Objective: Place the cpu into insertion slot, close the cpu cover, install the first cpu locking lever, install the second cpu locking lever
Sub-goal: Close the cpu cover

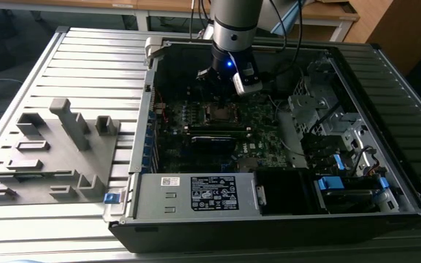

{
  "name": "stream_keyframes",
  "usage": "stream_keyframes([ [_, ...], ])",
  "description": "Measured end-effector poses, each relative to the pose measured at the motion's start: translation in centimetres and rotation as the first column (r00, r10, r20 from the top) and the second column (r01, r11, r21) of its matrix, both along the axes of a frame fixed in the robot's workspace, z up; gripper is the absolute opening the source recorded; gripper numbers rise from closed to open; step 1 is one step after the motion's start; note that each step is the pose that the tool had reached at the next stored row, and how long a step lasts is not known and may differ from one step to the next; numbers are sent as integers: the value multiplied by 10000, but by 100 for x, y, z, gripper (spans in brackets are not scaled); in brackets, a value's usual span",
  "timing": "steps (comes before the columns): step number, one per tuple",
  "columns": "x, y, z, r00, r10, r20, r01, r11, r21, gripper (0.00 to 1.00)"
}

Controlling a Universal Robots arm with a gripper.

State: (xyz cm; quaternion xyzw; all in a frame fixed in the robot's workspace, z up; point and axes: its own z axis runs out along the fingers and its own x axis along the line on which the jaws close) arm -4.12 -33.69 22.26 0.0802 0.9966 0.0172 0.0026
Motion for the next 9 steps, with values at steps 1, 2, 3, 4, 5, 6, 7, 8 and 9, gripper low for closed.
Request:
stream_keyframes([
  [1,0,0,0,10000,0,0,0,10000,0,11],
  [2,0,0,0,10000,0,0,0,10000,0,11],
  [3,0,1,-11,10000,0,4,0,10000,10,11],
  [4,0,0,-12,10000,0,1,0,10000,7,11],
  [5,0,0,-13,10000,-1,2,1,10000,8,11],
  [6,0,0,-14,10000,0,2,0,10000,9,11],
  [7,0,0,-15,10000,0,3,0,10000,9,11],
  [8,-1,0,-15,10000,0,4,0,10000,14,11],
  [9,-4,0,-15,10000,0,5,0,10000,18,11],
])
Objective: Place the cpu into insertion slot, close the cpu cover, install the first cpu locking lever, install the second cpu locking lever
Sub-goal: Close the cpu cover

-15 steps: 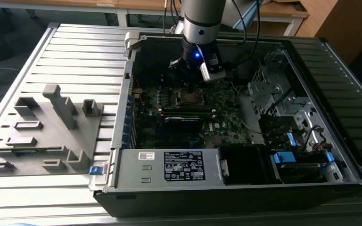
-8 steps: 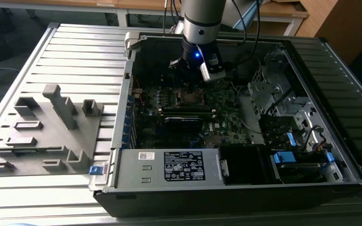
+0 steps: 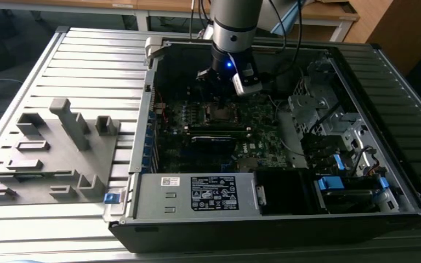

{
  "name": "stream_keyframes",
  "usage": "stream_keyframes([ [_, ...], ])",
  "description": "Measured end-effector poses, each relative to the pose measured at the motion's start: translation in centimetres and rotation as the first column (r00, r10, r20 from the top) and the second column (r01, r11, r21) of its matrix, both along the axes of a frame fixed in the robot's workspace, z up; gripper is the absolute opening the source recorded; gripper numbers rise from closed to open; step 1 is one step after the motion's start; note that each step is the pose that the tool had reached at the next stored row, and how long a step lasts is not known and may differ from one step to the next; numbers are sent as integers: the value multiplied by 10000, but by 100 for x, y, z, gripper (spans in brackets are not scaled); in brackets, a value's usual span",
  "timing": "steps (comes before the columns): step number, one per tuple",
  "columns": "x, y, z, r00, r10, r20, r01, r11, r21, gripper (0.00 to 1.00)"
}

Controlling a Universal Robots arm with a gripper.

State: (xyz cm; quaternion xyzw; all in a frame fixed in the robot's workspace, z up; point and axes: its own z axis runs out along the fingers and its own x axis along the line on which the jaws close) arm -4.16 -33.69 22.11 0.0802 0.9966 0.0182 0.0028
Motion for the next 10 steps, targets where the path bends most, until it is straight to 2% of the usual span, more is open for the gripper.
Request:
stream_keyframes([
  [10,-26,0,0,10000,0,0,0,10000,0,11],
])
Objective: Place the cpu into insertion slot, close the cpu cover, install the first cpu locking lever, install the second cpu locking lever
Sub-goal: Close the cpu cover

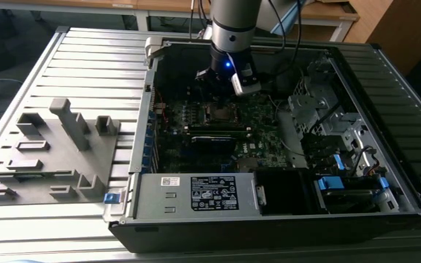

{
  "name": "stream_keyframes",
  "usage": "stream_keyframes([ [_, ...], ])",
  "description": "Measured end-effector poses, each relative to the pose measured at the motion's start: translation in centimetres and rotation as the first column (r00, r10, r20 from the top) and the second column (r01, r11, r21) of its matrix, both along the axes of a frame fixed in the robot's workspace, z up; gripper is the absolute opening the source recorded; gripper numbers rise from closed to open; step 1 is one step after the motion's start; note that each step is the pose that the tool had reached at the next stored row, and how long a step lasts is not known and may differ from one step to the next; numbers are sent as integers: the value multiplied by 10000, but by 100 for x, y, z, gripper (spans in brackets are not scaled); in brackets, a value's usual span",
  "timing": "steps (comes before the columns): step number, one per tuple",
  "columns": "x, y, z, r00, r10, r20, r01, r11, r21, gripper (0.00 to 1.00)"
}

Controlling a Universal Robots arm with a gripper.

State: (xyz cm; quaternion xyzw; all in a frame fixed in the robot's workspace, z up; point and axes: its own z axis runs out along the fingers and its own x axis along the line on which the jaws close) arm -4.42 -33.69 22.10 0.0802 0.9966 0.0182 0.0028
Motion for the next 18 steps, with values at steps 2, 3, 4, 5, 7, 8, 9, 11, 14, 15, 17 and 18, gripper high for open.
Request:
stream_keyframes([
  [2,-18,0,0,10000,0,0,0,10000,0,11],
  [3,-24,0,0,10000,0,0,0,10000,1,11],
  [4,-31,0,0,10000,0,0,0,10000,0,11],
  [5,-41,0,0,10000,0,0,0,10000,1,11],
  [7,-72,0,-1,10000,-1,3,1,10000,1,11],
  [8,-87,0,-2,10000,-1,7,1,10000,1,11],
  [9,-103,0,-3,10000,0,16,0,10000,1,11],
  [11,-110,-1,-10,10000,0,31,0,10000,8,11],
  [14,-111,-7,-15,10000,25,40,-25,10000,18,11],
  [15,-113,-11,-15,10000,28,42,-29,10000,15,11],
  [17,-123,-22,-22,10000,38,56,-38,10000,17,11],
  [18,-131,-28,-26,10000,40,65,-40,10000,17,11],
])
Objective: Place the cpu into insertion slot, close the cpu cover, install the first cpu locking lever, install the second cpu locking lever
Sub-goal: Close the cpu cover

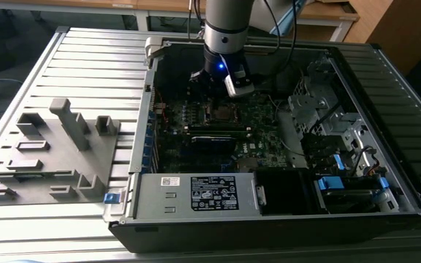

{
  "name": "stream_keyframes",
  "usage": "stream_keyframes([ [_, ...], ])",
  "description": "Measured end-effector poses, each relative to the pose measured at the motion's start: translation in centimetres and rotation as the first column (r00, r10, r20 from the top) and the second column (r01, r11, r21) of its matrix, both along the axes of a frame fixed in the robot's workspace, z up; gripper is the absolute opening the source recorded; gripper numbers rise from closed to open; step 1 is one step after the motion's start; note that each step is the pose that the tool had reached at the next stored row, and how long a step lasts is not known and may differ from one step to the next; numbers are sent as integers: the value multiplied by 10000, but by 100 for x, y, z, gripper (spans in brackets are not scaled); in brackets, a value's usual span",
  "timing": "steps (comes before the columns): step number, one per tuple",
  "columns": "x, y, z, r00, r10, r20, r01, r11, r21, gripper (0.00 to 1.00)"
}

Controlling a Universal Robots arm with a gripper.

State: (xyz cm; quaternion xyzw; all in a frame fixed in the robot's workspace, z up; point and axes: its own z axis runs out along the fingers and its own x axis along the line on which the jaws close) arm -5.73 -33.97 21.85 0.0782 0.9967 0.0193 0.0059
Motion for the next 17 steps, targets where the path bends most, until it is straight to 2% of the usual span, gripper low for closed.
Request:
stream_keyframes([
  [11,-53,-10,-9,10000,11,42,-11,10000,1,11],
  [17,-72,-11,-39,10000,23,47,-23,10000,-1,11],
])
